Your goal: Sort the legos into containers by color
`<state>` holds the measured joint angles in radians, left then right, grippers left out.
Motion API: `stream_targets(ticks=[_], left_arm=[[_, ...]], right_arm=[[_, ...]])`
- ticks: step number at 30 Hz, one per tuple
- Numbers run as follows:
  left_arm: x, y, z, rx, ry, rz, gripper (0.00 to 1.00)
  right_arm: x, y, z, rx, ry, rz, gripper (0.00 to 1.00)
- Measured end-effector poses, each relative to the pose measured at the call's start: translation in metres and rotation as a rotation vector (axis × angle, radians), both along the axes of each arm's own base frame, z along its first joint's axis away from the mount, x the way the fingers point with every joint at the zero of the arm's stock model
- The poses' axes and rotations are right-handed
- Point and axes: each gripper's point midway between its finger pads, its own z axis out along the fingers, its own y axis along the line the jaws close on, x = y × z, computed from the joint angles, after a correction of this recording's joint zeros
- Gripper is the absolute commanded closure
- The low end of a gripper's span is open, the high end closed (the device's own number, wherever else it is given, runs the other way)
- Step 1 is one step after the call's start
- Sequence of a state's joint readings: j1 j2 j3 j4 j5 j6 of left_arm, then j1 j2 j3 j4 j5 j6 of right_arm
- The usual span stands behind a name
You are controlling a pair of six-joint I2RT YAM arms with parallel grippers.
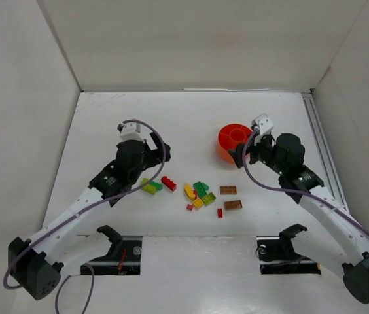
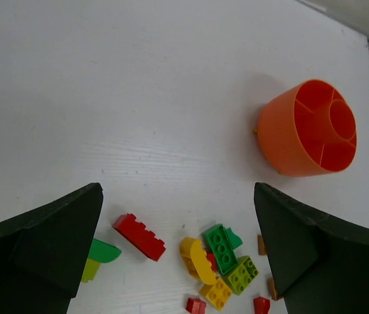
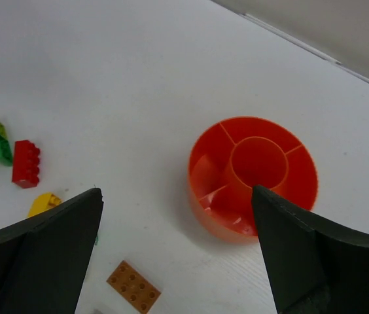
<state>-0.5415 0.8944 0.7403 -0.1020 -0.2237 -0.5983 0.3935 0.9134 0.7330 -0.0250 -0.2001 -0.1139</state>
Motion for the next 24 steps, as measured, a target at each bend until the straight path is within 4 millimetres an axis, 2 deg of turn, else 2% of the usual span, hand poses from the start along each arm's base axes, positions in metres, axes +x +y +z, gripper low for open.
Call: stream_targets(ticks=[3, 5, 7, 9, 12, 14, 16, 17, 20, 24], left_arm=[[-0.012, -0.029, -0.004, 0.057, 0.026, -0.045, 0.00], [-0.020, -0.041, -0.006, 0.075, 0.030, -0.075, 0.00], [-0.023, -0.043, -0.007, 0.083, 0.029, -0.079, 0.00], [-0.023, -0.042, -0.004, 0.080, 0.022, -0.073, 0.00], [-0.024, -0.039, 0.002, 0.068, 0.004, -0.065, 0.00], [-0.024, -0.038, 0.004, 0.065, 0.000, -0.064, 0.00], [-0.025, -0.036, 0.004, 0.063, -0.001, -0.060, 0.00], [-0.025, -0.036, 0.003, 0.063, -0.002, -0.058, 0.00], [-0.028, -0.033, -0.004, 0.070, 0.007, -0.057, 0.00], [-0.030, -0.030, -0.007, 0.078, 0.014, -0.055, 0.00]], right_arm=[[-0.004, 0.013, -0.003, -0.010, 0.015, 0.039, 0.01], [0.000, 0.018, -0.007, -0.020, 0.036, 0.045, 0.01], [0.007, 0.026, -0.012, -0.061, 0.066, 0.059, 0.01], [0.004, 0.045, -0.019, -0.114, 0.093, 0.101, 0.01], [-0.013, 0.075, -0.041, -0.202, 0.152, 0.180, 0.01], [-0.021, 0.084, -0.064, -0.262, 0.220, 0.199, 0.01], [-0.024, 0.080, -0.092, -0.325, 0.308, 0.174, 0.01], [-0.025, 0.075, -0.107, -0.358, 0.356, 0.155, 0.04], [-0.035, 0.058, -0.147, -0.453, 0.503, 0.098, 0.04], [-0.049, 0.033, -0.176, -0.576, 0.642, 0.002, 0.04]])
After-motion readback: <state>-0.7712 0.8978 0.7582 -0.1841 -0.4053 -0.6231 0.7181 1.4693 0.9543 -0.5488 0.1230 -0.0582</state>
